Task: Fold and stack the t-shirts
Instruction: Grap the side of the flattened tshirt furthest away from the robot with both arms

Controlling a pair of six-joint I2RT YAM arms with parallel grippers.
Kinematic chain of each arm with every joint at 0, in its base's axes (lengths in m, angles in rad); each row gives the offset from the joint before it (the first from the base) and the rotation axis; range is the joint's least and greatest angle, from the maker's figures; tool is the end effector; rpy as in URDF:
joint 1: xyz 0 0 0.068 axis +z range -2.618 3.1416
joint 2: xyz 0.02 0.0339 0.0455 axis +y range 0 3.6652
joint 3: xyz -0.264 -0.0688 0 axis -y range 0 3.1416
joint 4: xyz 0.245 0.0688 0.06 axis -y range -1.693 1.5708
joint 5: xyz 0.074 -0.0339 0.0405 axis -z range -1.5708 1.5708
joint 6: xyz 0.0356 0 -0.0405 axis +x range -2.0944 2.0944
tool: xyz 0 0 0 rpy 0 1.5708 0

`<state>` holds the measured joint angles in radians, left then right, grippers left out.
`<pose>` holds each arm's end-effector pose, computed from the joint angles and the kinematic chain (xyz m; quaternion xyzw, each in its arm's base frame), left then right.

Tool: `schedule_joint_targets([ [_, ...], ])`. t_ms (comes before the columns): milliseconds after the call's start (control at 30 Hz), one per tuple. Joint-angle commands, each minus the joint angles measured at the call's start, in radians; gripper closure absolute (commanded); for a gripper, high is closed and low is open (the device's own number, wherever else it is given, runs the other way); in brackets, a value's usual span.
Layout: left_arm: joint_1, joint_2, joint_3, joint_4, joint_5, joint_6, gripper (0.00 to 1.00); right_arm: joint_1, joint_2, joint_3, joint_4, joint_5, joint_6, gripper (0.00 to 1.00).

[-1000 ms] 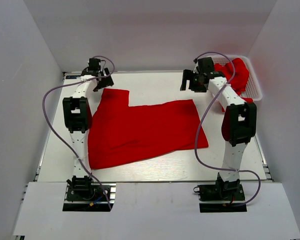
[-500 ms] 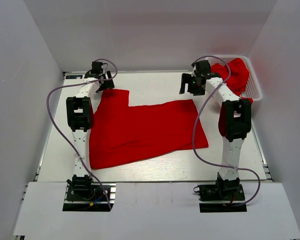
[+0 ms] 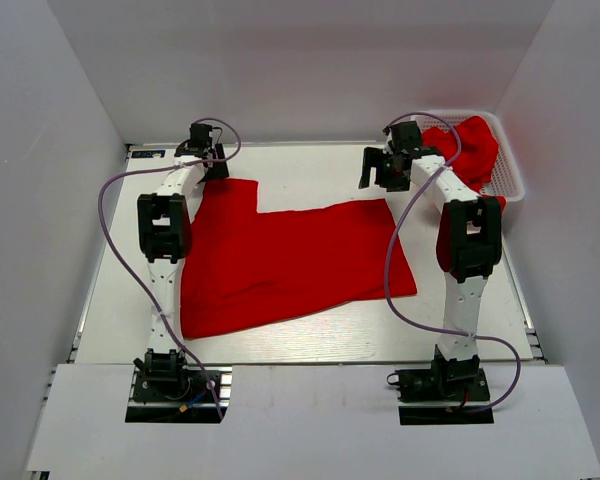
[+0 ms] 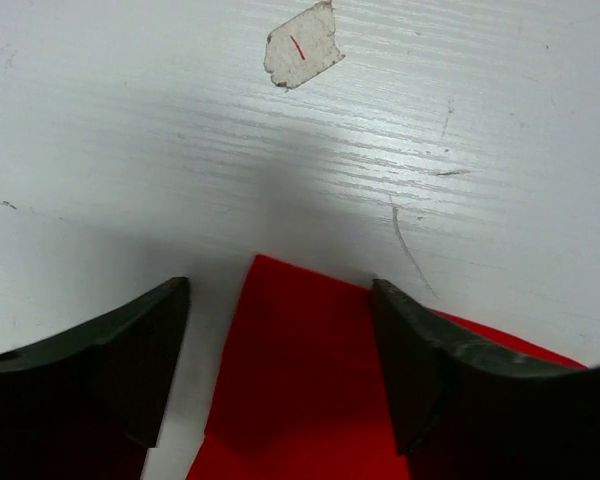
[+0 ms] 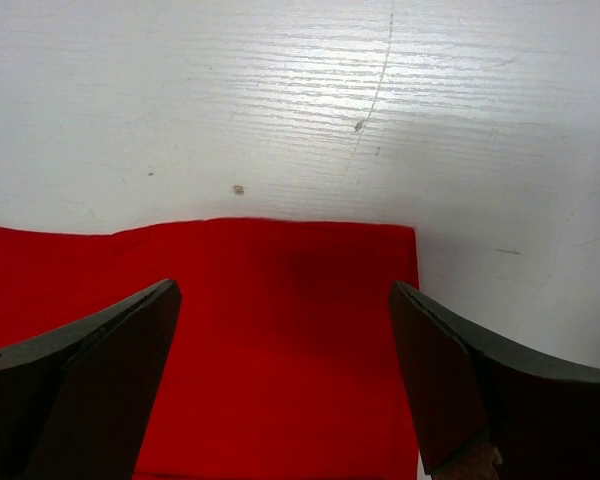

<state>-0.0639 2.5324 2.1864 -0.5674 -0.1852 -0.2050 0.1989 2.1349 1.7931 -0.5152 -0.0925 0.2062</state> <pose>0.5532 -0.0288 0.1516 -0.0962 0.9380 0.0436 0.3303 0.4736 0.0988 0.2283 -0.0127 0.9360 0.1126 0.3331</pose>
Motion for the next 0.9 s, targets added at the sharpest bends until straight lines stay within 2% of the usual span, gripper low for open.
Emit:
schedule_joint_targets([
  [0, -0.011, 0.039, -0.037, -0.077, 0.009, 0.003, 0.22, -0.009, 0.006, 0.025, 0.041, -0.001, 0.006, 0.10],
  [67, -0.011, 0.039, -0.056, -0.077, 0.049, 0.003, 0.28, -0.007, 0.005, 0.019, 0.044, 0.000, 0.010, 0.10],
  [200, -0.011, 0.057, -0.056, -0.068, 0.066, -0.020, 0.51, -0.009, 0.003, 0.015, 0.044, 0.005, 0.007, 0.10],
  [233, -0.011, 0.057, -0.056, -0.068, 0.066, -0.020, 0.63, -0.010, 0.003, 0.012, 0.047, 0.011, 0.007, 0.10],
  [300, -0.011, 0.057, -0.056, -0.068, 0.066, -0.030, 0.75, -0.009, 0.000, 0.012, 0.043, 0.022, 0.007, 0.10],
  [333, -0.011, 0.057, -0.056, -0.068, 0.075, -0.030, 0.92, -0.009, 0.002, 0.009, 0.044, 0.025, 0.006, 0.10],
  [367, -0.011, 0.046, -0.056, -0.057, 0.075, -0.030, 1.00, -0.010, 0.003, 0.011, 0.049, 0.025, 0.007, 0.10],
  [867, -0.011, -0.054, -0.105, 0.015, 0.093, -0.039, 1.00, -0.004, 0.117, 0.088, 0.000, 0.137, 0.074, 0.10],
])
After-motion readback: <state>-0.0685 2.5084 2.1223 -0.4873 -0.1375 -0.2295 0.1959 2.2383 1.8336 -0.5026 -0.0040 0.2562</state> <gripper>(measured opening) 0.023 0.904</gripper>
